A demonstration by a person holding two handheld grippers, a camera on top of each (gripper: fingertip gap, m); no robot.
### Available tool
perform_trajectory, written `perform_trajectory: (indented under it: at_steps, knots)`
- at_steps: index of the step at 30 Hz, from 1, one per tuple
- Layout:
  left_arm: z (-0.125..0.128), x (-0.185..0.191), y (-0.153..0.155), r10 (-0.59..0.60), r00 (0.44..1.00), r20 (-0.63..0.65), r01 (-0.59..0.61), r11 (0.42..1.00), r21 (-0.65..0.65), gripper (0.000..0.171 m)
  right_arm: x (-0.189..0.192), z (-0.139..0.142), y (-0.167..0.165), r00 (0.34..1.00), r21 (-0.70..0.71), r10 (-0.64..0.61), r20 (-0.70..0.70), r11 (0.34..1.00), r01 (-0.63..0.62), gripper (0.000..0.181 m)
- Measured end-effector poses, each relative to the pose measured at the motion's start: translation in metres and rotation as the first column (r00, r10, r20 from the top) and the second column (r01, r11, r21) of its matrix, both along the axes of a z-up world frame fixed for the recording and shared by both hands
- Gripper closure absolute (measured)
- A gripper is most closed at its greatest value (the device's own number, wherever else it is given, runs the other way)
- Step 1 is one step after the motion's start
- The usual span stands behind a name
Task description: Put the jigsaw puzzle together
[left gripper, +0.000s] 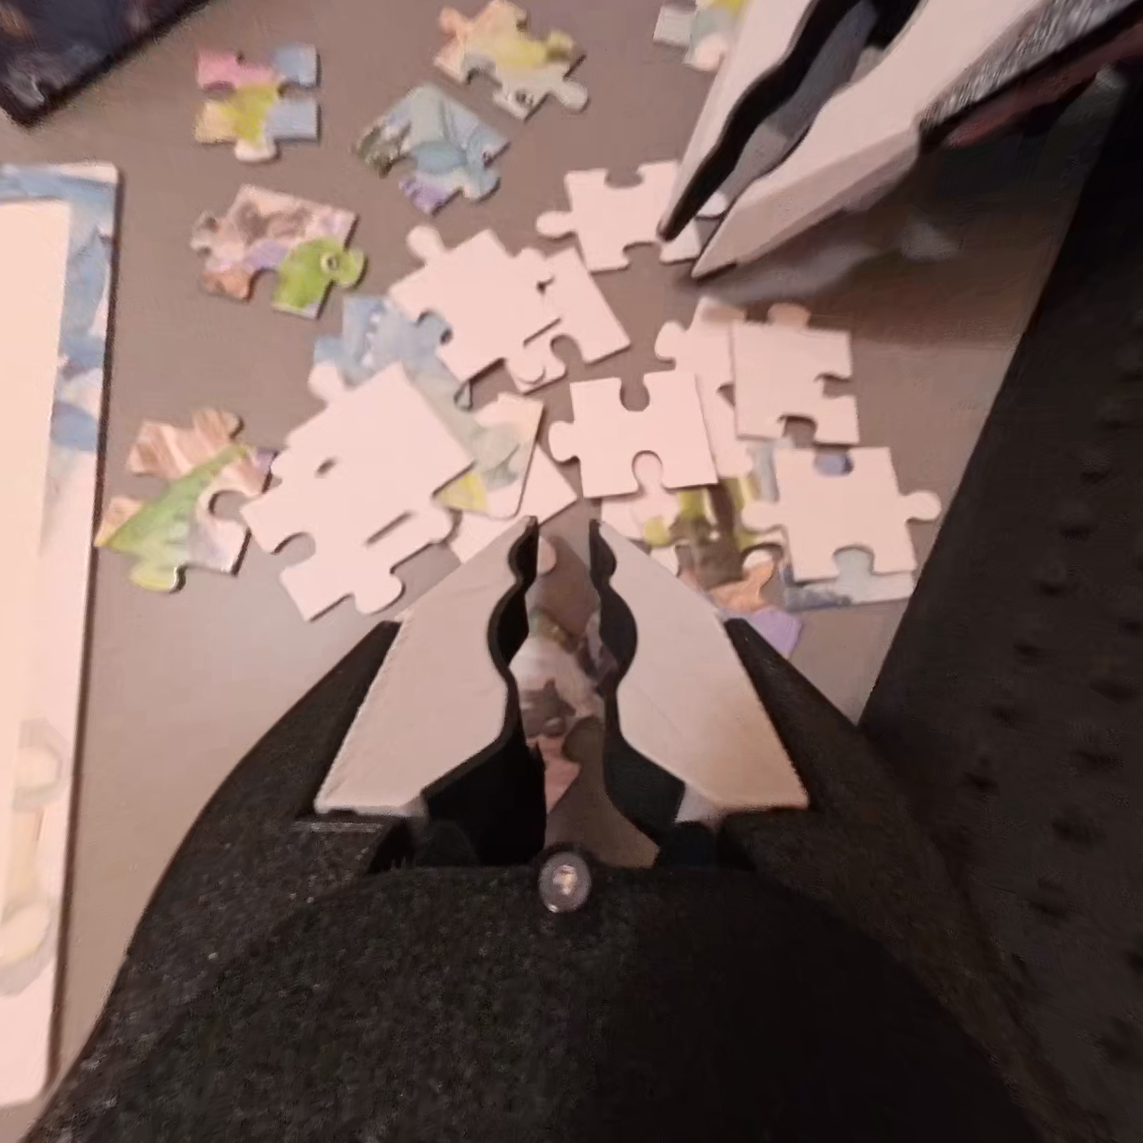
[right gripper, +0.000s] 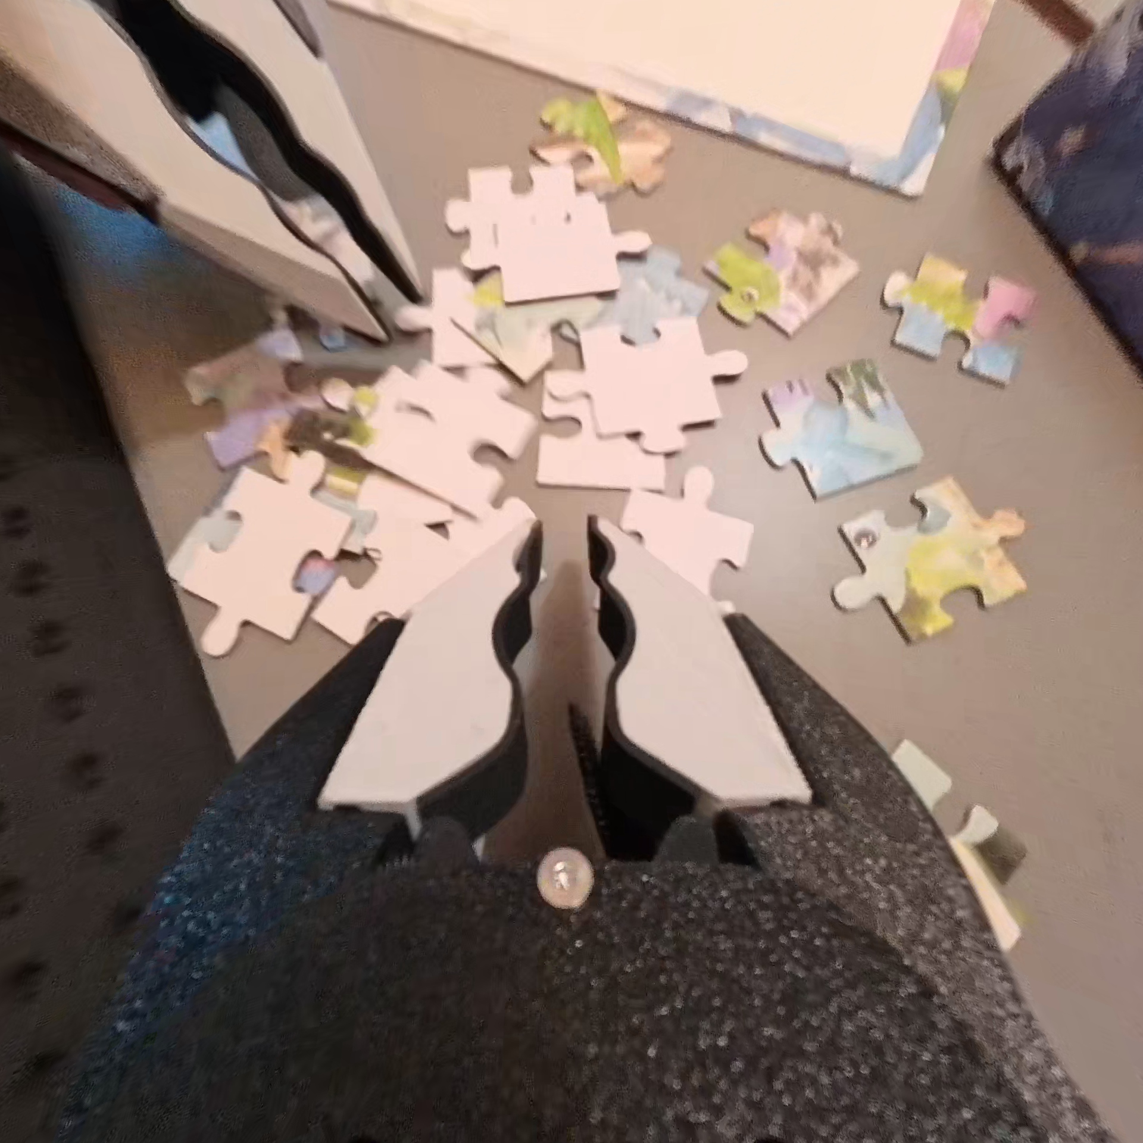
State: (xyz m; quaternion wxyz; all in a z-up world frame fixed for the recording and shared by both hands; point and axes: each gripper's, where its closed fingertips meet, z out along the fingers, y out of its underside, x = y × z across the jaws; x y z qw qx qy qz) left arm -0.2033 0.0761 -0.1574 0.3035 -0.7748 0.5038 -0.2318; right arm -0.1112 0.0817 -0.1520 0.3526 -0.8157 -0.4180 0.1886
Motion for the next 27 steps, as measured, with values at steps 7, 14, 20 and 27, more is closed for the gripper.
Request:
perform_trajectory:
  at_steps: [7,14,20,27]
  knots:
    - [0.017,-0.059,-0.016,-0.001,1.000,0.007,0.001,1.000,-0.029,0.132,-0.056,0.015,-0.066,0.931,0.007,0.355,-0.087,0.935,-0.355,0.130]
    - [-0.007,-0.072,-0.009,0.067,0.997,0.032,-0.062,0.989,-0.133,0.148,-0.080,-0.013,-0.070,0.893,-0.042,0.451,0.007,0.892,-0.450,0.169]
    - [-0.004,0.002,-0.005,-0.052,0.998,0.025,0.053,0.998,-0.042,0.138,0.037,-0.006,-0.017,0.987,-0.033,0.114,0.110,0.993,-0.111,0.171]
    - [0.013,-0.064,0.119,0.356,0.933,0.061,-0.359,0.932,0.054,0.167,0.044,0.024,0.027,1.000,0.070,-0.028,0.012,0.997,0.027,0.169]
